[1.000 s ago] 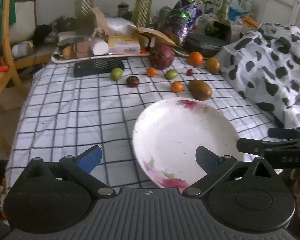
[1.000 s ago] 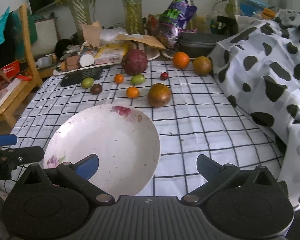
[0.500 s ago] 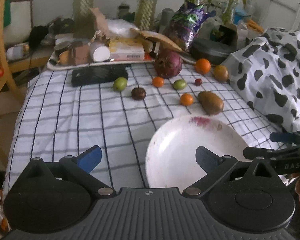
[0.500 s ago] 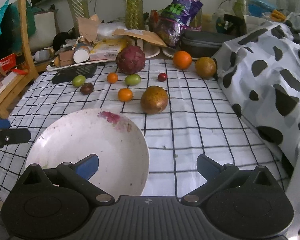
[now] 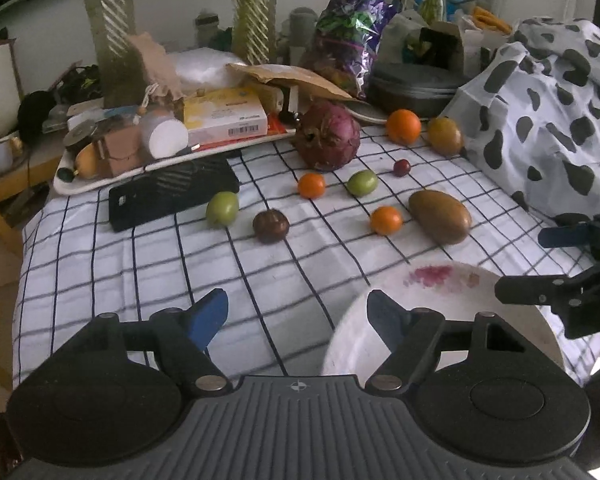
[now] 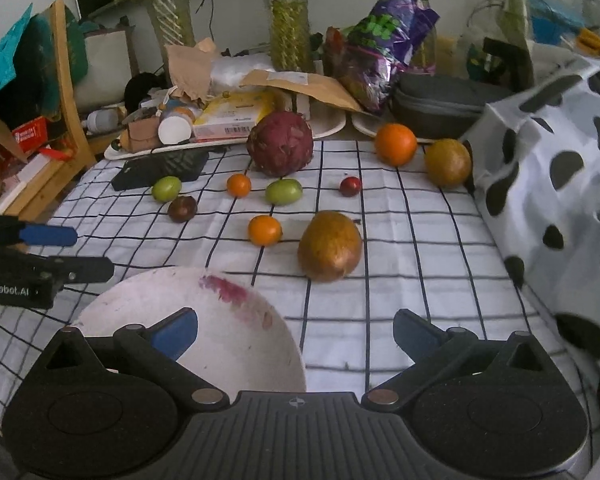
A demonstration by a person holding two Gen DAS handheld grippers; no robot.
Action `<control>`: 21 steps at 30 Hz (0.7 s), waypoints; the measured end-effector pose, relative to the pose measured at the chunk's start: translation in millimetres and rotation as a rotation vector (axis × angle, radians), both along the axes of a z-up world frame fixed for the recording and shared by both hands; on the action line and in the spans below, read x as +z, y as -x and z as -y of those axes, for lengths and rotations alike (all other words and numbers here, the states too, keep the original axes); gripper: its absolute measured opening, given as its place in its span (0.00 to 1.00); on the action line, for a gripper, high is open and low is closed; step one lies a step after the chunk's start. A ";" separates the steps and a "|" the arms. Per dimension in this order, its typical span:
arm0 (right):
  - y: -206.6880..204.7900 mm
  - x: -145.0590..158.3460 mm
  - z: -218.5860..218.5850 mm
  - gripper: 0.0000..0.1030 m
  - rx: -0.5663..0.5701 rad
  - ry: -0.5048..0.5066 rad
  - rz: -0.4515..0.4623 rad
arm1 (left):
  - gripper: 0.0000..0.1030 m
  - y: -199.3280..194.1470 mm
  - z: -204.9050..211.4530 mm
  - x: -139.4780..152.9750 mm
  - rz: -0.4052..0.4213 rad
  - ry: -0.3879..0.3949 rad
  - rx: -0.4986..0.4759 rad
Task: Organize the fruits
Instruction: 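Move both grippers past the white plate toward the row of fruits, then grasp the dark passion fruit with the left gripper while the right grasps the brown oval fruit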
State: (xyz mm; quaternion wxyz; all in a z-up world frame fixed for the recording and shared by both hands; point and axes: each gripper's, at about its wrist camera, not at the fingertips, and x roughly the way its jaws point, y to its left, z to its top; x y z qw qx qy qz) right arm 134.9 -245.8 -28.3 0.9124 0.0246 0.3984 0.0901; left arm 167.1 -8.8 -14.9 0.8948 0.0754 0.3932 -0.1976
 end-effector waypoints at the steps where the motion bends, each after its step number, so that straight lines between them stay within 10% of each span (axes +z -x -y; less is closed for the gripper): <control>1: -3.7 -0.7 -0.4 1.00 0.005 0.002 -0.001 | 0.74 -4.1 0.5 -0.2 0.004 0.000 -0.003; 21: -78.5 -8.6 11.1 0.90 -0.006 0.078 0.006 | 0.50 -95.4 15.4 -34.7 -0.085 -0.012 -0.043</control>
